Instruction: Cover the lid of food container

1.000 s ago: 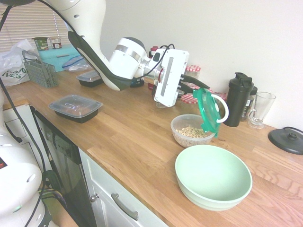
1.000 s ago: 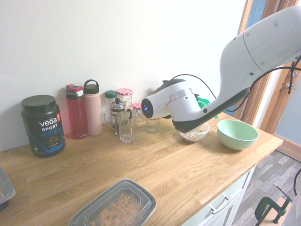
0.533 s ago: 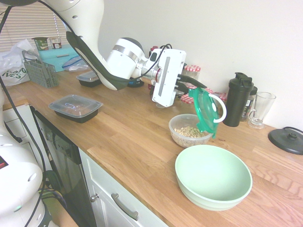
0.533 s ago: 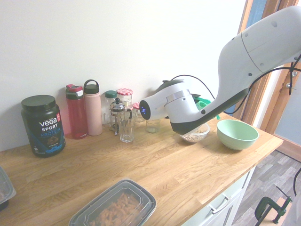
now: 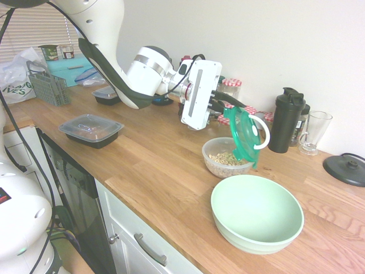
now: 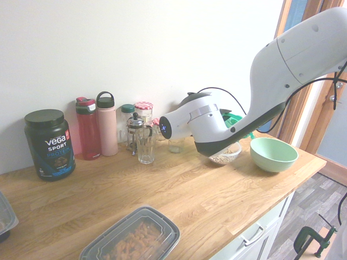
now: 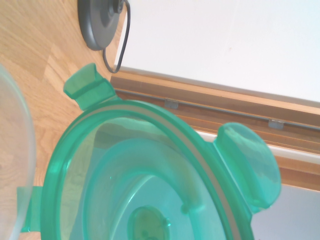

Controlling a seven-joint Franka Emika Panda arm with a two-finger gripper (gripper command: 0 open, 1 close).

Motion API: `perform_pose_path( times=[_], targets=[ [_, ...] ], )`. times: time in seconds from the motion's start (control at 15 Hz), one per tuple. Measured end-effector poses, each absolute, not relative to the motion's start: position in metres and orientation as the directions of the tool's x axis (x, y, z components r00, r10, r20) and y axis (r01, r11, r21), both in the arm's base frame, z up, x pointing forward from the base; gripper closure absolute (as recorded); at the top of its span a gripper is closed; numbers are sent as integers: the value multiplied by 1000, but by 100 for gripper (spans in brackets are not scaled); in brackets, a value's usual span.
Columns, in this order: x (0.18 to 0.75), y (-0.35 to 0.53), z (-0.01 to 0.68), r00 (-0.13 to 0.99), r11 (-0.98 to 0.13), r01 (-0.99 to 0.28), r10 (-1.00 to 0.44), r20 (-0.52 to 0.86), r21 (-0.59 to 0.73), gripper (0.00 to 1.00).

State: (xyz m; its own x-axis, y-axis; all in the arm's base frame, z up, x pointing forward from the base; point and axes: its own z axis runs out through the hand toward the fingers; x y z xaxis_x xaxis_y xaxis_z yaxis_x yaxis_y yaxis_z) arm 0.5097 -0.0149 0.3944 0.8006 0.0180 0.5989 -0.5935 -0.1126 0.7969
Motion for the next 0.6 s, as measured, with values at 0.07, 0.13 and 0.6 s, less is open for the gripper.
perform_pose_path(
  times=[0.07,0.13,0.6],
  targets=[
    [510,-13,392,804,-115,-589,20,595,800,100],
    [510,-11,389,807,-116,-585,21,590,803,100],
    [508,5,384,813,-135,-574,17,581,807,0]
  ],
)
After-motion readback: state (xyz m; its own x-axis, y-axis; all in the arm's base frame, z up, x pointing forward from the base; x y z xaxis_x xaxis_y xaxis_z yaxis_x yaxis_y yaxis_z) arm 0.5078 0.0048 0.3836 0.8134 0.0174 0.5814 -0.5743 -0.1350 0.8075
